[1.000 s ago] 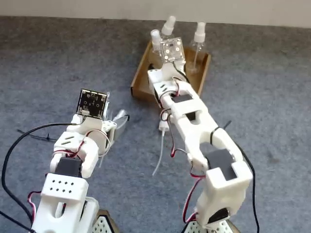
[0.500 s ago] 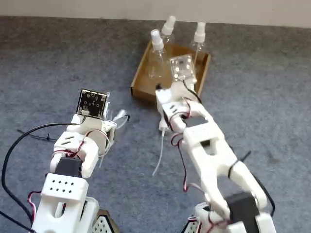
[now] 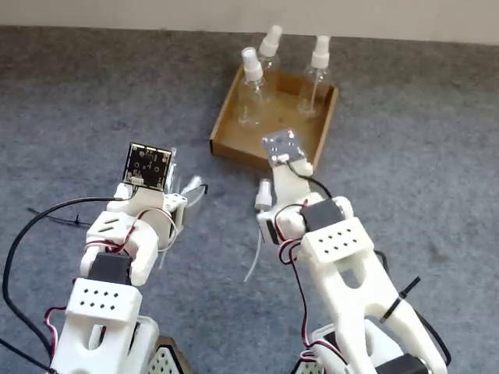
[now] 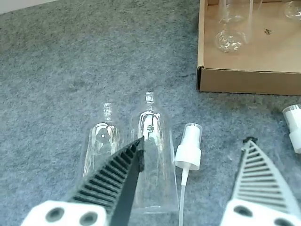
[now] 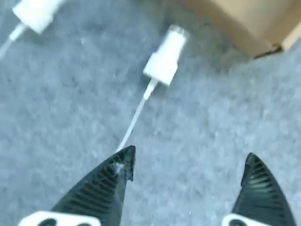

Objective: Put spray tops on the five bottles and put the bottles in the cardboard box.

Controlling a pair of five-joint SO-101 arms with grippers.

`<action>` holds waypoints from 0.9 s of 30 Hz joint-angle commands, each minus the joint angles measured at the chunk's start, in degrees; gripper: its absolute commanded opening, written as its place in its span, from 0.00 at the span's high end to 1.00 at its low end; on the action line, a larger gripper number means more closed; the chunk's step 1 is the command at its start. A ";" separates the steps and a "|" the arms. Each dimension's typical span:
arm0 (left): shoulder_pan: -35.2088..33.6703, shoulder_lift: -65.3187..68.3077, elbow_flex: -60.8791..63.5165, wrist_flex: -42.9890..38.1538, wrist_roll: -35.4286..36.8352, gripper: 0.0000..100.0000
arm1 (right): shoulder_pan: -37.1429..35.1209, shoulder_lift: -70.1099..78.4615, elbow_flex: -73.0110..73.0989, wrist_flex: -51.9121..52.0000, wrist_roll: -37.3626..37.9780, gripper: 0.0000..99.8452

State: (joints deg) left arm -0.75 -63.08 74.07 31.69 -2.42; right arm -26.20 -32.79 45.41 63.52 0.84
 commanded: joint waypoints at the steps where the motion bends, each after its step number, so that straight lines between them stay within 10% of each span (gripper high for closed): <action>1: -6.20 0.13 -4.53 3.96 -0.35 0.71 | -0.75 -1.71 -0.66 3.30 -0.09 0.70; 13: -38.55 7.87 -20.44 19.16 -13.98 0.71 | -0.75 -1.10 -0.84 3.21 0.00 0.70; 27: -53.41 47.69 -47.52 21.80 -15.03 0.70 | -18.15 28.18 -44.79 9.27 -12.75 0.70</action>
State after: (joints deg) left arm -51.30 -18.51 32.04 53.67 -17.01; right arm -40.18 -12.40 13.76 72.22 -8.57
